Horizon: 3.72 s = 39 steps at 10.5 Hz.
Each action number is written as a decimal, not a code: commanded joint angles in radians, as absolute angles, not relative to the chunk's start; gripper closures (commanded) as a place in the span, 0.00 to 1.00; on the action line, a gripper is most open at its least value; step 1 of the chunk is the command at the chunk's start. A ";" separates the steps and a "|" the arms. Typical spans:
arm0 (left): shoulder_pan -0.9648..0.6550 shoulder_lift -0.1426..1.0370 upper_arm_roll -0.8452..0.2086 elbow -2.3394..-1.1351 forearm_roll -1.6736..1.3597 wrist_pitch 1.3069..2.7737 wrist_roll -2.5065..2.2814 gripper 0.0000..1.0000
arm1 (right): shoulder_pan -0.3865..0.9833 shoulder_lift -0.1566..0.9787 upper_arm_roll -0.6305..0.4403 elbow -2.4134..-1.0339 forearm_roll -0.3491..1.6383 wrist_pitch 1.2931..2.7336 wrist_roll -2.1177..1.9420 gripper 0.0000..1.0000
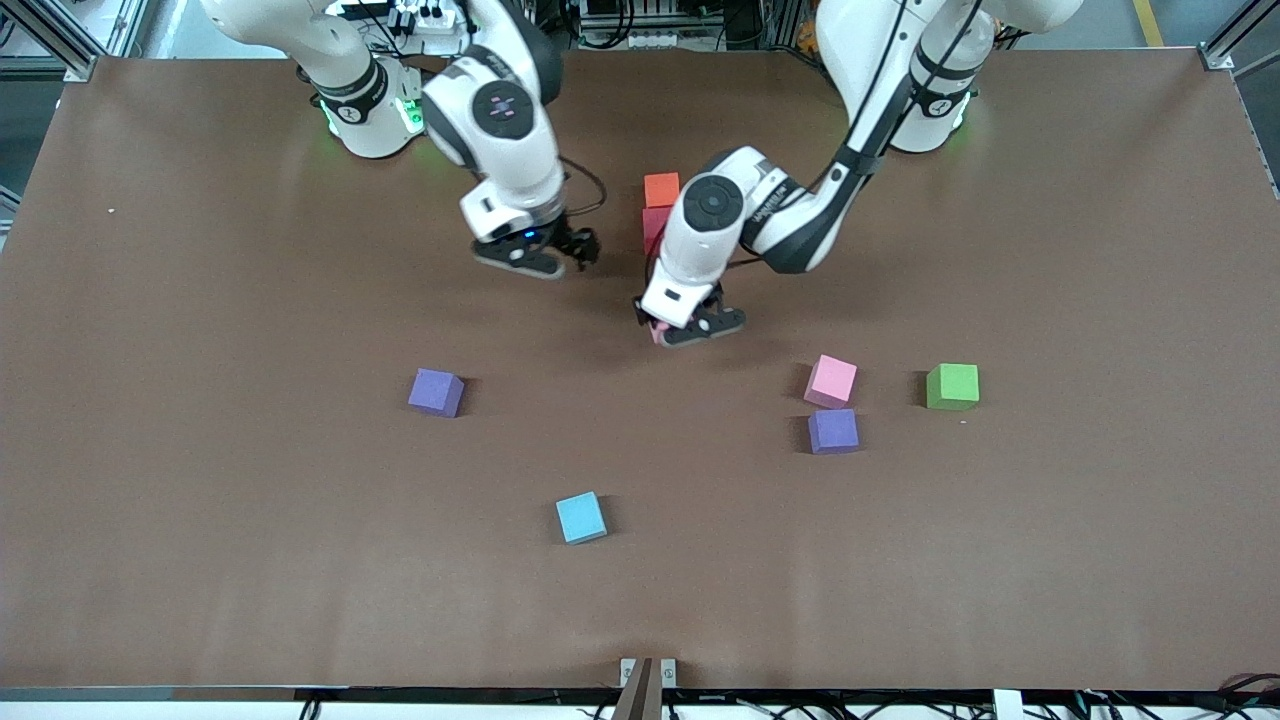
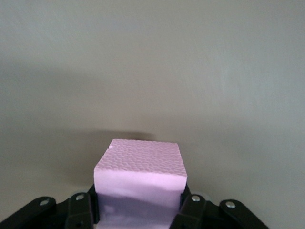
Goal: Arrange blocks into number 1
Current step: 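Grasp the purple cube with the right gripper while the left gripper withdraws, then carry the purple cube beside the pink cube while the left gripper reaches pink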
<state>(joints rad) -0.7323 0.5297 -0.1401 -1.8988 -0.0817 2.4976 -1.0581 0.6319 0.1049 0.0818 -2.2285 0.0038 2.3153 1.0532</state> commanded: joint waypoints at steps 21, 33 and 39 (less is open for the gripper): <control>-0.692 0.477 -0.241 -1.984 0.060 2.424 -0.965 0.00 | 0.238 0.483 0.066 -2.045 -0.052 2.514 0.545 0.59; -0.332 0.322 -0.163 -1.928 0.061 2.275 -0.313 0.00 | 0.708 0.452 0.022 -1.936 -0.054 2.500 0.777 0.58; -0.278 0.377 -0.115 -2.020 0.061 2.361 0.060 0.00 | 0.903 0.647 -0.021 -1.729 -0.048 2.502 0.882 0.58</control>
